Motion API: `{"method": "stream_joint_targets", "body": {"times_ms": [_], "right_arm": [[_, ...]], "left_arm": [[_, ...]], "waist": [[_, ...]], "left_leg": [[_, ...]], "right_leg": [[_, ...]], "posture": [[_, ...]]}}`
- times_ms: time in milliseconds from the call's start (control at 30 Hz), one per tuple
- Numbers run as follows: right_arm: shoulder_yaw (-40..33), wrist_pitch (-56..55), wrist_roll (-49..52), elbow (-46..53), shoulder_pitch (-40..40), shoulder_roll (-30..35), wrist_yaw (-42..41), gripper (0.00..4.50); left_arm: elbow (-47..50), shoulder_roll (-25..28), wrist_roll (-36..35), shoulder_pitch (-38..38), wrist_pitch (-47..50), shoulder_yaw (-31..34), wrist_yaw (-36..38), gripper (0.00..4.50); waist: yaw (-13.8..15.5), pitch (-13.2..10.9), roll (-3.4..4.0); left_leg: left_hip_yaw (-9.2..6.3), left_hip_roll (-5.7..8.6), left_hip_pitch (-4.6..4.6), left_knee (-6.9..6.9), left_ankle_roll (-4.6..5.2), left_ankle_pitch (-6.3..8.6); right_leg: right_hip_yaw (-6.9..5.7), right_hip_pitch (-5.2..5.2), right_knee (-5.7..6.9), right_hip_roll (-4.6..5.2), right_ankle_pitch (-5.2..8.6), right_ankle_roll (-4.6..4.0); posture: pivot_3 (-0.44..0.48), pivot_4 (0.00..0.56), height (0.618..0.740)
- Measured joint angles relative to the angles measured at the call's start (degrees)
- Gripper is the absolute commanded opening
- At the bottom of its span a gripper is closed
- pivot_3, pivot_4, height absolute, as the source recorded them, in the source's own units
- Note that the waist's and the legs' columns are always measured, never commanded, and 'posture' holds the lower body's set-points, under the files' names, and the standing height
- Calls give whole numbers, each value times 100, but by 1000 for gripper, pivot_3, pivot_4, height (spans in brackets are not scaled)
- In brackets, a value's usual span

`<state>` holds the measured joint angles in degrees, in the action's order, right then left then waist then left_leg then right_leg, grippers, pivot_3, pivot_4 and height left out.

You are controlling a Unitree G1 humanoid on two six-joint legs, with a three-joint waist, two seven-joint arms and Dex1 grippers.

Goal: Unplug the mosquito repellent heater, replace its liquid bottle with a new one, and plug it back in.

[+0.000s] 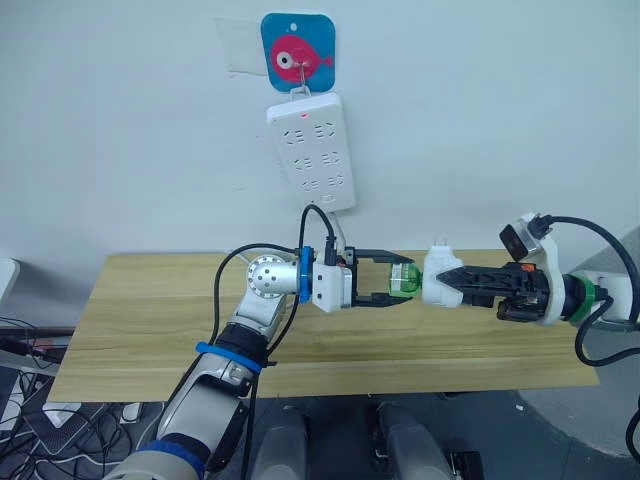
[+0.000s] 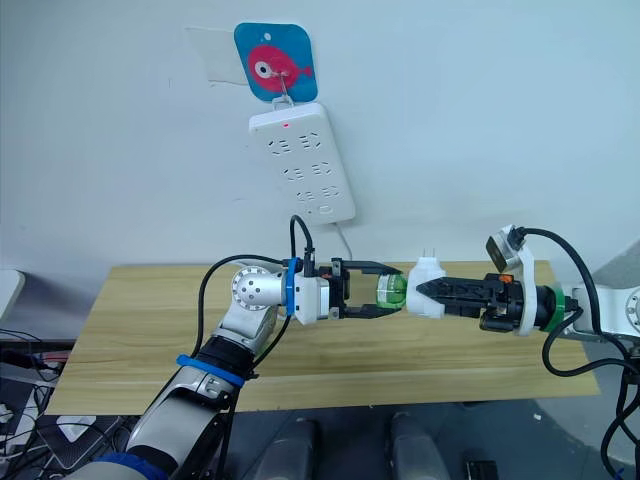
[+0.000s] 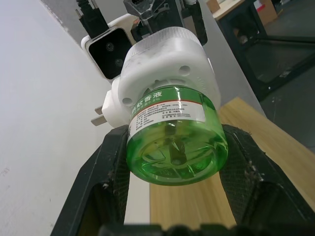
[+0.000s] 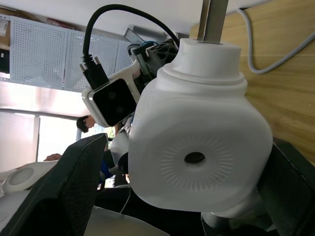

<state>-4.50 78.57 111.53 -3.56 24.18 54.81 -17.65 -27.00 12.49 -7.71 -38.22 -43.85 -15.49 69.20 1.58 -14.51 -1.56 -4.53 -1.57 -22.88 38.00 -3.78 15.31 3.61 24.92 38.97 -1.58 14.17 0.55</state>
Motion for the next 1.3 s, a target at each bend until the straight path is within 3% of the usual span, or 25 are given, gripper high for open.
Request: {"method": "stream_joint_targets", "body": {"times_ms": [100,267,567,667,833,1000,1100,1200,1300], "right_arm": [[-7,-41,2,0,5,-132,205,4315],[-95,-41,0,-12,1,-200,398,2983],[-114,7,0,-8,-18,-190,382,2990],[-116,-82,-4,383,-96,82,366,2990],[-150,-324,-8,824,-86,327,365,2990],[-101,-328,-157,1123,-52,430,101,2990],[-103,-320,-384,1171,-35,439,-198,2990],[-106,-328,-500,1189,-15,483,-382,2990],[-101,-319,-530,1238,-27,538,-456,2990]], "left_arm": [[-30,11,26,0,8,-42,-38,2232],[-19,16,12,0,28,-53,-132,2232],[36,30,-162,14,226,-125,-55,2232],[617,84,-921,218,1810,-233,278,2232],[1901,563,-2758,154,6532,-257,123,2232],[1909,779,-4357,-387,10586,191,-423,2232],[1248,492,-4886,-697,12236,749,-856,2232],[622,225,-5112,-924,13224,1194,-1165,2232],[669,172,-5135,-929,13519,1385,-1446,3221]], "waist": [[-2,0,0],[-1,0,0],[-4,0,0],[-13,-2,4],[-33,-8,-4],[-43,-9,-5],[-43,-10,-5],[-42,-11,-7],[-42,-11,-7]], "left_leg": [[0,-1,0,0,0,0],[0,0,-1,0,0,0],[-1,0,-1,0,1,0],[-2,-1,-2,-1,2,1],[-15,-8,-1,-1,2,1],[-17,-7,-3,-1,2,1],[-16,-5,-3,0,2,1],[-16,-5,-4,0,2,1],[-15,-7,-3,-3,0,0]], "right_leg": [[0,0,1,0,0,0],[0,0,0,0,0,0],[-1,0,0,0,0,0],[-3,2,0,0,1,1],[-15,2,5,-7,19,31],[-20,2,-1,-8,20,32],[-21,2,-1,-7,20,32],[-22,3,-1,-7,20,32],[-19,6,0,-5,19,31]], "posture": [[146,252,740],[146,250,740],[142,254,740],[140,253,740],[143,248,740],[141,246,740],[135,244,740],[136,239,740],[142,236,740]]}}
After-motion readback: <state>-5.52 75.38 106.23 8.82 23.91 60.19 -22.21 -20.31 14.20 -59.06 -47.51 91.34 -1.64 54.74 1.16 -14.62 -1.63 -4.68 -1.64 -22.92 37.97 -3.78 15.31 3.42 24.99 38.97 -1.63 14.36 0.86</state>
